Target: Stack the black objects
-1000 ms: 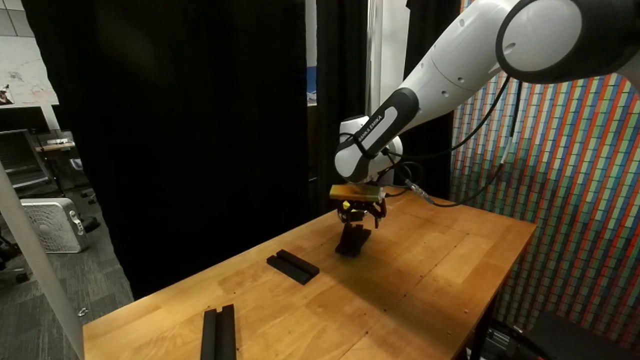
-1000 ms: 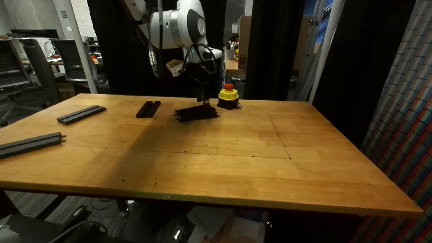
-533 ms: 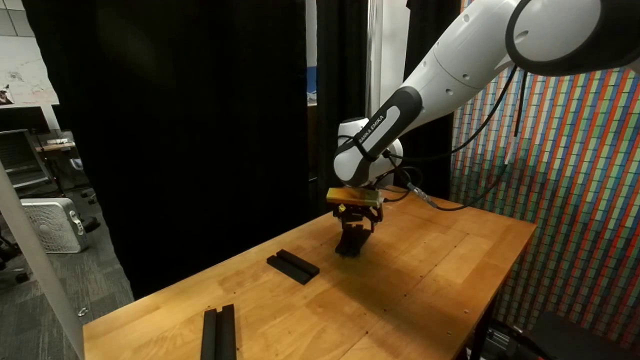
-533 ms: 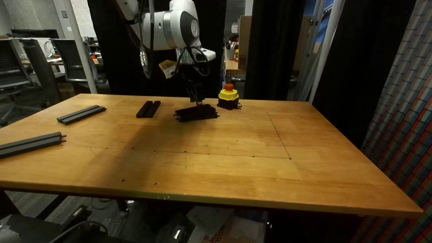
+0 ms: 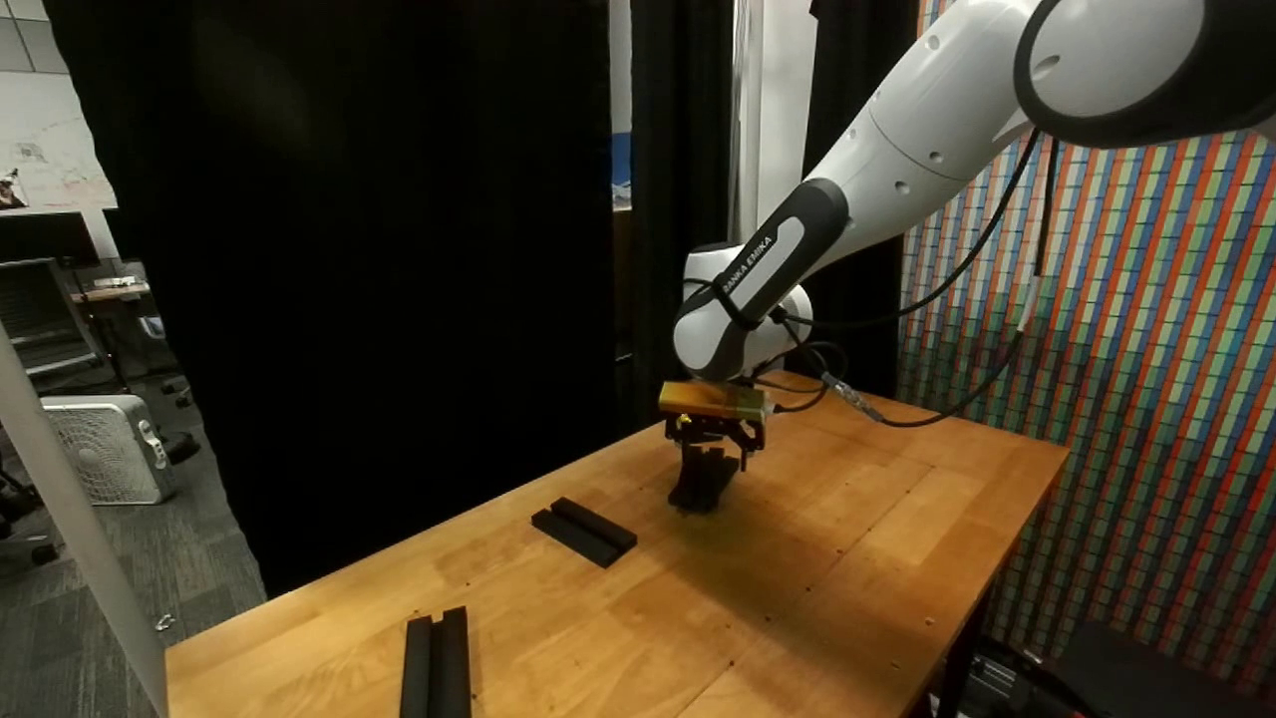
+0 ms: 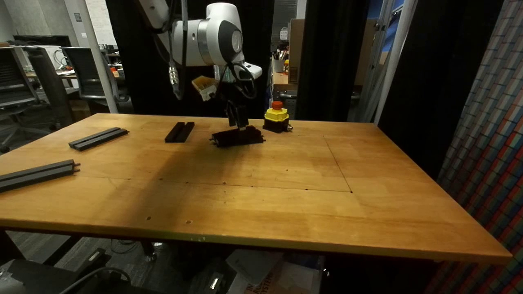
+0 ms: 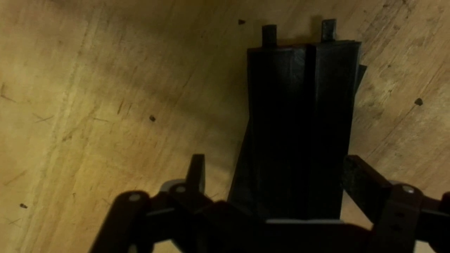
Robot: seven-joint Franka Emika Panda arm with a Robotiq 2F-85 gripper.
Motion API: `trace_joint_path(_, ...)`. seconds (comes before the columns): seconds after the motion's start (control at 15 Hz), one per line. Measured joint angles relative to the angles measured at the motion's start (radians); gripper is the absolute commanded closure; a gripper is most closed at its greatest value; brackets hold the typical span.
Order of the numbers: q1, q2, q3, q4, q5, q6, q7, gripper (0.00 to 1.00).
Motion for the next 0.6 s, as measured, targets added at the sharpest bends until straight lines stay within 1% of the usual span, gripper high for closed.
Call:
trace_joint_path(0.27, 0.000, -0.002, 0.013, 0.000, 0.008, 0.004, -0.035, 0.00)
trace_joint_path(0.6, -0.006, -0.002, 0.026, 0.000, 0.046, 0.005, -0.090, 0.00)
